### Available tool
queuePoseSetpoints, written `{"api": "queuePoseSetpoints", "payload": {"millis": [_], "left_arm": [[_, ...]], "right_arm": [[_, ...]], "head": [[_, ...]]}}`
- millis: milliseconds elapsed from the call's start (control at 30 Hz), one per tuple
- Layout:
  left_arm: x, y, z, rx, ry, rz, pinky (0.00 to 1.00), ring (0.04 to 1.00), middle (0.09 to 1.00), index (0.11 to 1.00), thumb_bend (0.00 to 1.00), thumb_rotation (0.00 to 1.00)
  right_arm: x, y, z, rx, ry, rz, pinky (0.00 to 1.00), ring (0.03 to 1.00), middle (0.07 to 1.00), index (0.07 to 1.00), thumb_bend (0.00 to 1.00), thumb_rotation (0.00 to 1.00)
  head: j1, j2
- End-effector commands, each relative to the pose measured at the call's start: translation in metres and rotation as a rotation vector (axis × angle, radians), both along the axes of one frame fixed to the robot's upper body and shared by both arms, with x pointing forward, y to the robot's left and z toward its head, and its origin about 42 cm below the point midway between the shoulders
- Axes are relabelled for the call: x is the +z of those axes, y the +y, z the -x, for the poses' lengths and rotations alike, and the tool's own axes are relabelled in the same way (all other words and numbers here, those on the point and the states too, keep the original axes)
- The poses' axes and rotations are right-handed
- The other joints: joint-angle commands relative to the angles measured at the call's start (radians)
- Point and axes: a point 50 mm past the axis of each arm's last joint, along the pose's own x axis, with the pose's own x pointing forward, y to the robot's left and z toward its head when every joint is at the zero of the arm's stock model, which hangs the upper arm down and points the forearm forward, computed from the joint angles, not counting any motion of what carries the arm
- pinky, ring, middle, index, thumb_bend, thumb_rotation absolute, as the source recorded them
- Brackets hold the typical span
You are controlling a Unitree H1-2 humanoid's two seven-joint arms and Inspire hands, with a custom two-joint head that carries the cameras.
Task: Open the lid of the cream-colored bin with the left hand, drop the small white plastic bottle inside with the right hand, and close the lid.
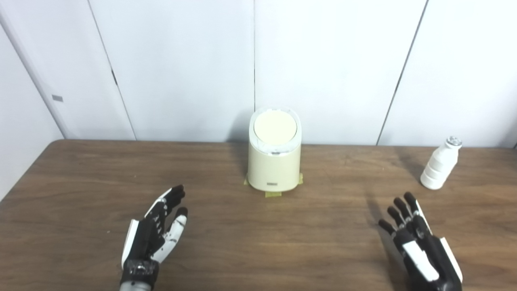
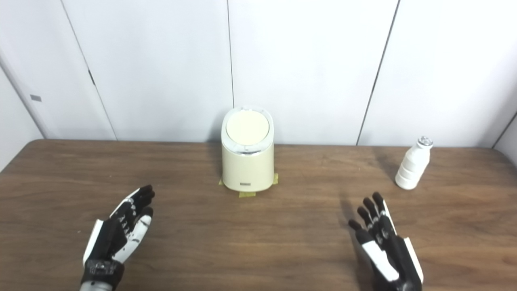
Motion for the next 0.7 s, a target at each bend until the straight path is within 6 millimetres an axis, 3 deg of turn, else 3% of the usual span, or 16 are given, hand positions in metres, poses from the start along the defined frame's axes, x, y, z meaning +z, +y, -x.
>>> {"api": "queuePoseSetpoints", "payload": {"millis": [0,200,667], "left_arm": [[-0.0370,0.0072,0.0696,0.038,0.118,-0.005,0.97,0.905,0.869,0.878,0.28,0.42],[-0.0427,0.0080,0.0661,0.032,0.114,0.011,0.97,0.910,0.876,0.875,0.25,0.42],[-0.0429,0.0072,0.0640,0.036,0.111,0.002,0.92,0.884,0.859,0.864,0.26,0.36]], "right_arm": [[-0.0109,0.0006,0.0333,-0.013,-0.023,-0.012,0.87,0.955,0.965,1.000,1.00,0.53],[-0.0172,0.0012,0.0299,-0.015,-0.008,-0.057,0.90,0.967,0.974,1.000,1.00,0.48],[-0.0174,0.0022,0.0289,-0.013,-0.016,-0.050,0.86,0.964,0.976,1.000,1.00,0.46]], "head": [[-0.001,-0.008],[-0.018,-0.049],[-0.016,-0.040]]}}
